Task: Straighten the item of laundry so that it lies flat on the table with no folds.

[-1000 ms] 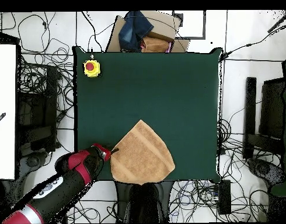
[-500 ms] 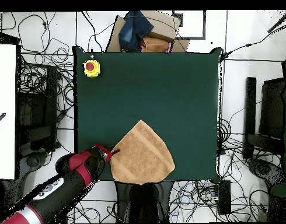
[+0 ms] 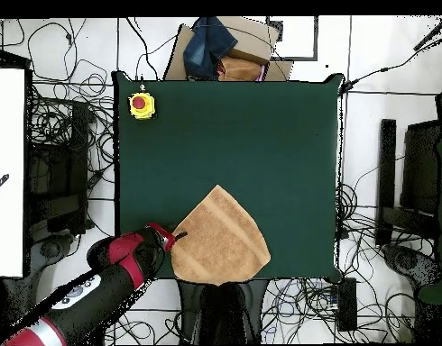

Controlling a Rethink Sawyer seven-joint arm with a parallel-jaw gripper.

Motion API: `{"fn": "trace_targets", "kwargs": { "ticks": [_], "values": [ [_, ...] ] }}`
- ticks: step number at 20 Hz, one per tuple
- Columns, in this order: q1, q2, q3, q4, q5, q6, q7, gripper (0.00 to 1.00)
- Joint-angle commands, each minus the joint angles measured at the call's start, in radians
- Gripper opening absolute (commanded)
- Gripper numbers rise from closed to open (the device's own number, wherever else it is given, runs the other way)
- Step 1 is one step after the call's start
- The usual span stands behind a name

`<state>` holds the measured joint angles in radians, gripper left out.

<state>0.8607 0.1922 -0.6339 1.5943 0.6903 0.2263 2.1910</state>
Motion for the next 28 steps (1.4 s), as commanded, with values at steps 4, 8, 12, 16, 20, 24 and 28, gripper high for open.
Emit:
{"fn": "trace_targets", "kwargs": {
  "ticks": [4, 8, 12, 16, 20, 24, 28],
  "values": [
    [-0.02, 0.022, 0.155, -0.014, 0.024, -0.001, 0.226, 1.0],
    [-0.019, 0.035, 0.158, -0.025, 0.032, -0.008, 0.234, 1.0],
    [-0.015, 0.042, 0.157, -0.031, 0.037, -0.007, 0.24, 1.0],
    [-0.017, 0.046, 0.162, -0.031, 0.038, -0.02, 0.24, 1.0],
    [-0.018, 0.048, 0.163, -0.032, 0.038, -0.024, 0.239, 1.0],
    [-0.008, 0.047, 0.16, -0.033, 0.043, -0.007, 0.248, 1.0],
    [0.008, 0.05, 0.149, -0.039, 0.051, 0.015, 0.265, 1.0]
  ]
}}
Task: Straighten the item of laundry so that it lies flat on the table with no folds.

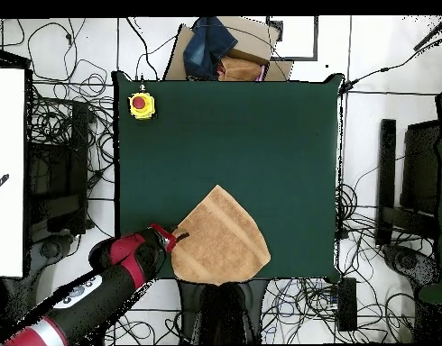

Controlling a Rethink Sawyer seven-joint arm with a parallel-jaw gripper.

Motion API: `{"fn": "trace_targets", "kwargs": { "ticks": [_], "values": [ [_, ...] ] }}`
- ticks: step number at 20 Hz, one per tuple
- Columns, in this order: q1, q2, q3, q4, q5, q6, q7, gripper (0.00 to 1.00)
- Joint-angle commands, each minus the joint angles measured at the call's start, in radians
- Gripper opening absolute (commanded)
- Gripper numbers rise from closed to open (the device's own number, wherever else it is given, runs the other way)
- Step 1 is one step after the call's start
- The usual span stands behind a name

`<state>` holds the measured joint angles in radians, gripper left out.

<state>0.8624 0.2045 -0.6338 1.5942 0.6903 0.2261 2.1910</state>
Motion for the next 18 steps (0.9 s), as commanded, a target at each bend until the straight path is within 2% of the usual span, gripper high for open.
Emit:
{"fn": "trace_targets", "kwargs": {
  "ticks": [1, 18],
  "values": [
    [0.009, 0.038, 0.147, -0.039, 0.052, 0.02, 0.268, 1.0],
    [0.036, 0.054, 0.121, -0.066, 0.07, 0.069, 0.298, 1.0]
  ]
}}
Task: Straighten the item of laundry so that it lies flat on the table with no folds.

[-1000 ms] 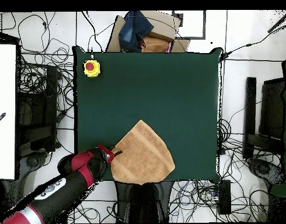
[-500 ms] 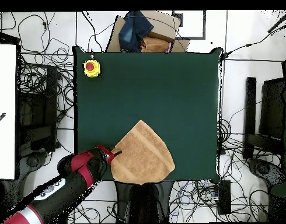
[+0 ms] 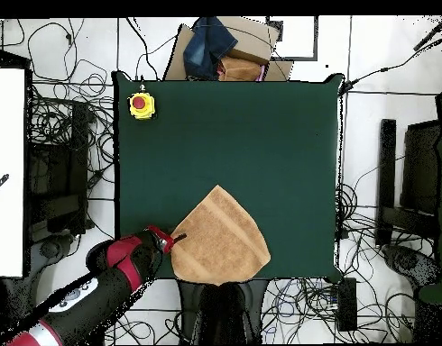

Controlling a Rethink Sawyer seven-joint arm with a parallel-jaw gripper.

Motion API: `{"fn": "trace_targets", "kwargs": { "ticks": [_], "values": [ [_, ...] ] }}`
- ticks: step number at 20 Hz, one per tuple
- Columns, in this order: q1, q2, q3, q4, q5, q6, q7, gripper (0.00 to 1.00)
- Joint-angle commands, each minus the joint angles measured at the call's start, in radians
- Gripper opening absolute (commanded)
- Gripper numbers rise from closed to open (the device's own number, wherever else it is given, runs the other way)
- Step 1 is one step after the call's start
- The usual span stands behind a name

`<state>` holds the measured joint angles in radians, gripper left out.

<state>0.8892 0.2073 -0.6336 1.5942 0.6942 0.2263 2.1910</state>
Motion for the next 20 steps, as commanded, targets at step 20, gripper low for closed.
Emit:
{"fn": "trace_targets", "kwargs": {
  "ticks": [20],
  "values": [
    [0.022, 0.094, 0.11, -0.095, 0.109, 0.062, 0.293, 1.0]
  ]
}}
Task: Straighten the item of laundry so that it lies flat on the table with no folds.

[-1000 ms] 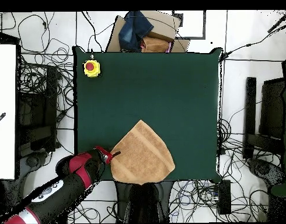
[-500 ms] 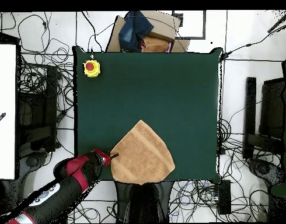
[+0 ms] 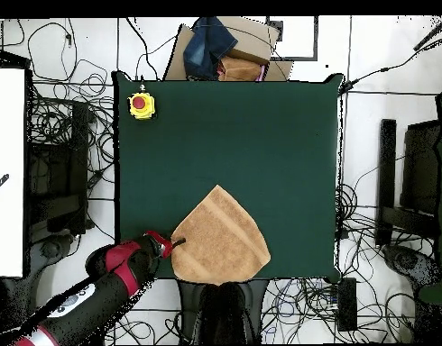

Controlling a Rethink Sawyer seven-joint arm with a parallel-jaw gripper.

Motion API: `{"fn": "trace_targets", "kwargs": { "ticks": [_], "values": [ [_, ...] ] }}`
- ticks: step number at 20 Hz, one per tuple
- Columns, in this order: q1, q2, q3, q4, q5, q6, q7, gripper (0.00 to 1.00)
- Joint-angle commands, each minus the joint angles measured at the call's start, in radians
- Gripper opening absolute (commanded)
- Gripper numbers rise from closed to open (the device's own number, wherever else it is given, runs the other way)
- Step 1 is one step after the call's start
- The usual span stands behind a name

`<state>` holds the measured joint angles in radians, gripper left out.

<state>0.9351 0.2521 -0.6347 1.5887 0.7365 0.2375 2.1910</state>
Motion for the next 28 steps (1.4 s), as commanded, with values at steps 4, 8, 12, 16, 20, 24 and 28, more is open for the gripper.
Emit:
{"fn": "trace_targets", "kwargs": {
  "ticks": [4, 8, 12, 16, 20, 24, 28],
  "values": [
    [-0.023, 0.056, 0.111, -0.096, 0.07, 0.048, 0.297, 1.0],
    [-0.025, 0.059, 0.108, -0.103, 0.071, 0.051, 0.296, 1.0],
    [-0.023, 0.06, 0.11, -0.101, 0.071, 0.049, 0.297, 1.0],
    [-0.027, 0.058, 0.108, -0.098, 0.067, 0.045, 0.289, 1.0],
    [-0.031, 0.062, 0.092, -0.106, 0.055, 0.056, 0.273, 1.0],
    [-0.007, 0.089, 0.049, -0.126, 0.053, 0.073, 0.282, 1.0],
    [-0.006, 0.091, 0.047, -0.123, 0.054, 0.071, 0.284, 1.0]
  ]
}}
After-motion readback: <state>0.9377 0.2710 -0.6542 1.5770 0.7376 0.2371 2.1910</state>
